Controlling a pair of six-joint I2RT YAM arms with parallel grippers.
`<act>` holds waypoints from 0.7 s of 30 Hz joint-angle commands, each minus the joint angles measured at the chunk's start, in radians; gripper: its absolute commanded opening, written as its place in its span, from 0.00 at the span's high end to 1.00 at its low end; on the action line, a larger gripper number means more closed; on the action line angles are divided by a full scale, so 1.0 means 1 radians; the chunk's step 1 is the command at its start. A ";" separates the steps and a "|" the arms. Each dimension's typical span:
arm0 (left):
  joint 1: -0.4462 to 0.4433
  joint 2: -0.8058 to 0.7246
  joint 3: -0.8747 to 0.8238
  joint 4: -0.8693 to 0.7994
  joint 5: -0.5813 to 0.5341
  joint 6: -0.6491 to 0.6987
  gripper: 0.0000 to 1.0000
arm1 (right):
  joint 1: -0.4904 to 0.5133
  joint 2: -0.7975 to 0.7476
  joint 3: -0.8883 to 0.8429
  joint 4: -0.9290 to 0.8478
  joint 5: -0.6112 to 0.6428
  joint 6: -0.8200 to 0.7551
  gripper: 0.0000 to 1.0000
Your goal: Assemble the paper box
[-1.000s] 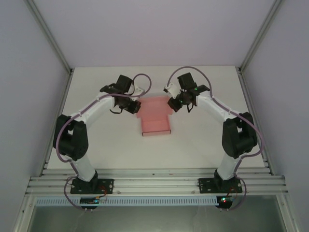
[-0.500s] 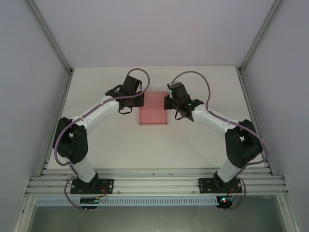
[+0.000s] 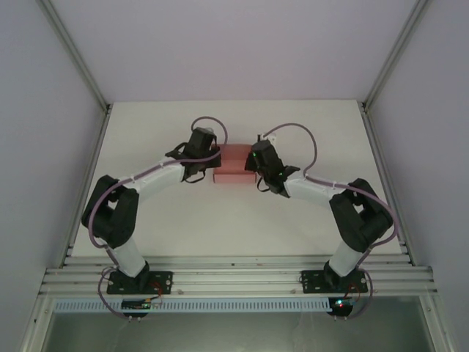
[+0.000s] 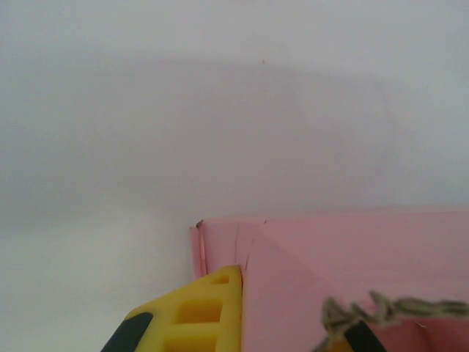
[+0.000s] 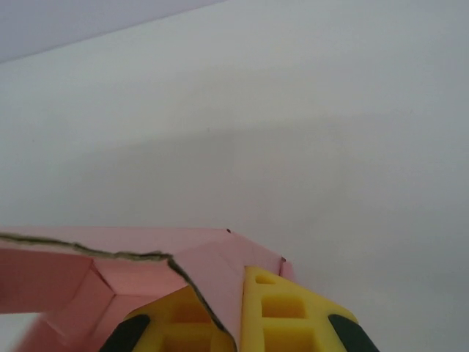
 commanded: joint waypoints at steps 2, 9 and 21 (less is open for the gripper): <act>-0.010 -0.048 -0.110 0.128 0.044 0.041 1.00 | 0.018 -0.027 -0.096 0.091 0.065 -0.024 1.00; -0.085 -0.102 -0.211 0.192 -0.020 0.107 0.94 | 0.063 -0.088 -0.212 0.170 0.118 -0.077 0.99; -0.108 -0.269 -0.301 0.135 0.004 0.106 0.50 | 0.135 -0.150 -0.245 0.091 0.166 -0.111 0.73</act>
